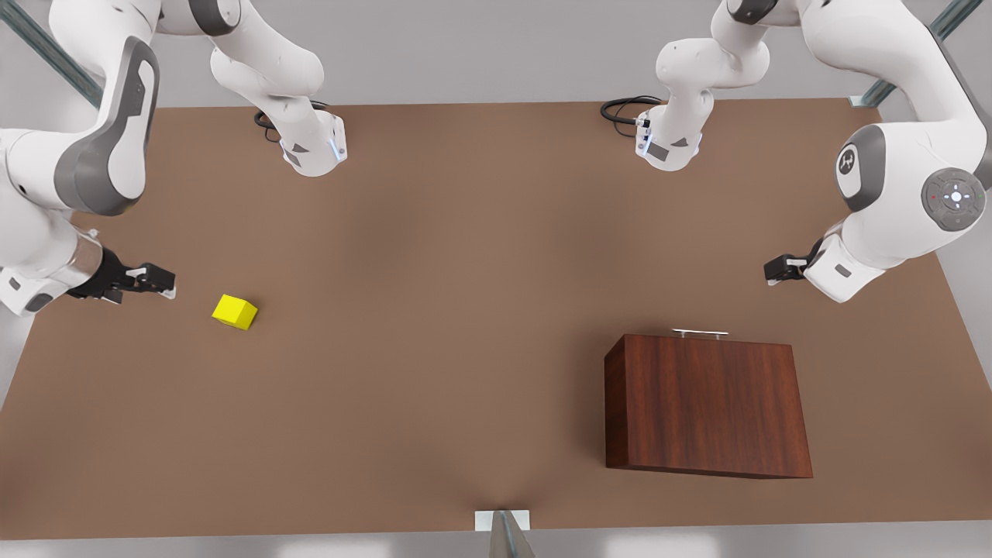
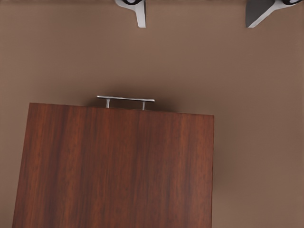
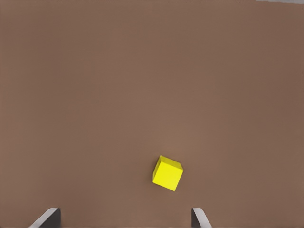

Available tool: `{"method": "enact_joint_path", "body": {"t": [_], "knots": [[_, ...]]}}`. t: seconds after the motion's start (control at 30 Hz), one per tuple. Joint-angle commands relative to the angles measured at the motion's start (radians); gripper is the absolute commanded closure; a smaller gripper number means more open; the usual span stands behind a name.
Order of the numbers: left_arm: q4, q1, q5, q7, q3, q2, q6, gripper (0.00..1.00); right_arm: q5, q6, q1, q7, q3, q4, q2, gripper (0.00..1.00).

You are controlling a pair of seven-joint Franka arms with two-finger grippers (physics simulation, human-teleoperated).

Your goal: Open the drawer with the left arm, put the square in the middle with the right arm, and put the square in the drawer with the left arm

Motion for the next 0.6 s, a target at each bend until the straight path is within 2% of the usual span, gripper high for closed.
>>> {"method": "enact_joint_path", "body": {"t": [0.0,0.07,0.1,0.17,0.2,0.23,0.3,0.4,0.47,0.57], "knots": [[0.0,-0.001,0.001,0.0,-0.001,-0.001,0.002,0.0,0.0,0.003,0.0,0.0,-0.001,-0.006,-0.004,0.0],[-0.067,-0.001,0.001,-0.036,-0.002,-0.034,0.042,0.0,0.003,0.004,0.027,0.008,-0.01,-0.046,-0.02,0.0],[-0.153,-0.004,-0.005,-0.177,-0.002,-0.083,0.081,0.0,0.008,0.009,0.04,0.032,-0.014,-0.072,-0.024,0.0],[-0.302,-0.007,-0.011,-0.43,-0.004,-0.165,0.209,0.0,0.008,0.15,0.081,0.026,-0.002,-0.263,-0.106,0.0],[-0.423,-0.007,-0.014,-0.595,-0.008,-0.225,0.319,0.0,0.008,0.169,0.092,0.014,0.006,-0.305,-0.109,0.0],[-0.475,-0.007,-0.018,-0.671,-0.008,-0.25,0.374,0.0,0.008,0.216,0.101,0.011,0.007,-0.36,-0.116,0.0],[-0.6,-0.007,-0.083,-0.865,-0.008,-0.291,0.568,0.0,0.011,0.403,0.1,-0.208,0.004,-0.518,-0.132,0.0],[-0.727,-0.007,-0.084,-0.98,-0.011,-0.305,0.792,0.0,0.006,0.55,0.081,-0.457,0.001,-0.681,-0.142,0.0],[-0.782,-0.007,-0.118,-1.009,-0.011,-0.296,0.898,0.0,0.002,0.584,0.034,-0.692,-0.001,-0.747,-0.134,0.0],[-0.795,-0.007,-0.141,-1.011,-0.011,-0.265,0.948,0.0,-0.002,0.669,0.015,-0.98,-0.024,-0.782,-0.077,0.0]]}}
